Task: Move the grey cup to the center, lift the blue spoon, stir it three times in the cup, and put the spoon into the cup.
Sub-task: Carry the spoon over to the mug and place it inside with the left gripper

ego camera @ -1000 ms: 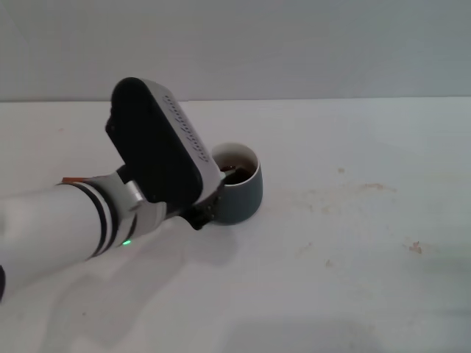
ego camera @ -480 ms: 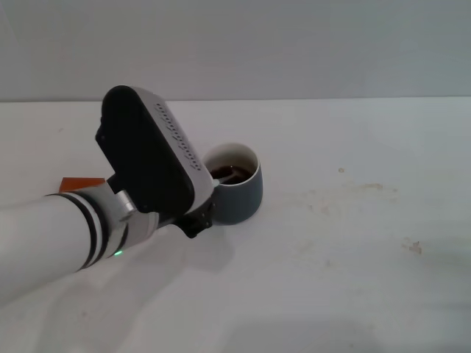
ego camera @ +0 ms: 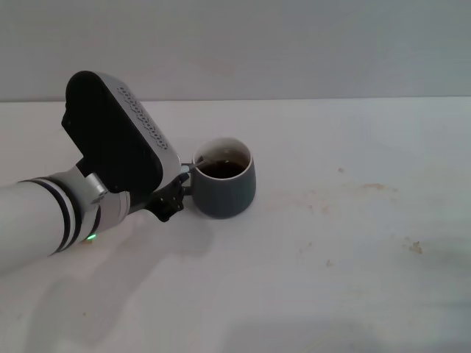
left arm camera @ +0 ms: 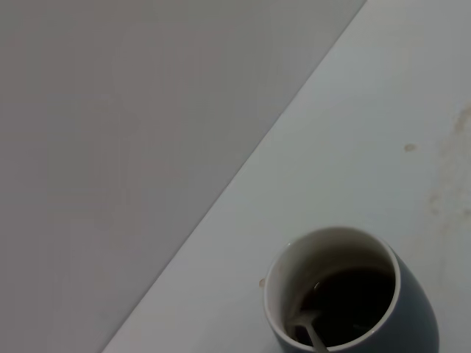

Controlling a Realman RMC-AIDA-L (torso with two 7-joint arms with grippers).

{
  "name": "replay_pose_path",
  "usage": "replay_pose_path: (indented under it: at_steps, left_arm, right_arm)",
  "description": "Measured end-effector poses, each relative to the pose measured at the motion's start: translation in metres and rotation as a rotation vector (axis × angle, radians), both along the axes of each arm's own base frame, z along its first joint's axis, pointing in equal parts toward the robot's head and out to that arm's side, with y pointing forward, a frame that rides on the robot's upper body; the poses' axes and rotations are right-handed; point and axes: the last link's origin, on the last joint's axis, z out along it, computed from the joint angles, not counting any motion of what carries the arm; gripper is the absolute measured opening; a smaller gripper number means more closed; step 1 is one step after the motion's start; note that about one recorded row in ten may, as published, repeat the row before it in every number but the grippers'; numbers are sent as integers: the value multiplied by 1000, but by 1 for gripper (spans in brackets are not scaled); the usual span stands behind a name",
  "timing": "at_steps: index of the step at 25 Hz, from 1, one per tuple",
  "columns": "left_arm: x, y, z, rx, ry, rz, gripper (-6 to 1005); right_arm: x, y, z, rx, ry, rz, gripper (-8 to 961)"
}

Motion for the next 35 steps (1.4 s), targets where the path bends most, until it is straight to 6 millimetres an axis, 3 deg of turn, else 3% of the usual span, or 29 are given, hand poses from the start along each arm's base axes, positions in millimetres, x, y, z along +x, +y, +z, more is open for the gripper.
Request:
replay_pose_path:
  at_steps: [9, 11, 15, 24, 35]
  left_arm:
    - [4, 3, -6, -11, 0, -17, 176]
    - [16, -5, -18, -57, -3, -59, 180]
    - [19, -10, -19, -64, -6, -68, 189]
    - [8, -15, -7, -25, 13, -35, 210]
    - [3, -3, -13, -13, 4, -32, 235]
  right_arm:
    - [0, 1, 0, 0, -2, 1, -1]
    - [0, 1, 0, -1, -1, 2, -1]
    - [0, 1, 0, -6, -1, 0, -1]
    - [-2, 4, -2, -12, -2, 7, -1]
    - [-2, 3, -2, -12, -6, 4, -1]
